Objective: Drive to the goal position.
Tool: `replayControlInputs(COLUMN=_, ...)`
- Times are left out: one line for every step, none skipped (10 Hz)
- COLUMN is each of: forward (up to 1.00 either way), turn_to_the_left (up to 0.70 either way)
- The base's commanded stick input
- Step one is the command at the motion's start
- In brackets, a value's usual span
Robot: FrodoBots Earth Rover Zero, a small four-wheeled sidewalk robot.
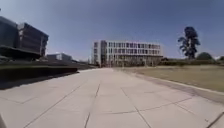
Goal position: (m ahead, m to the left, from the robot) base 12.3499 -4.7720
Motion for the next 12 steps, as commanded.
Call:
replayControlInputs(forward=0.7, turn_to_the_left=0.01)
replayControlInputs(forward=0.7, turn_to_the_left=0.01)
replayControlInputs(forward=0.7, turn_to_the_left=0.01)
replayControlInputs(forward=0.7, turn_to_the_left=0.01)
replayControlInputs(forward=0.7, turn_to_the_left=0.01)
replayControlInputs(forward=0.7, turn_to_the_left=0.01)
replayControlInputs(forward=0.7, turn_to_the_left=0.01)
replayControlInputs(forward=0.7, turn_to_the_left=0.01)
replayControlInputs(forward=0.7, turn_to_the_left=0.01)
replayControlInputs(forward=0.7, turn_to_the_left=0.01)
replayControlInputs(forward=0.7, turn_to_the_left=0.01)
replayControlInputs(forward=0.7, turn_to_the_left=0.01)
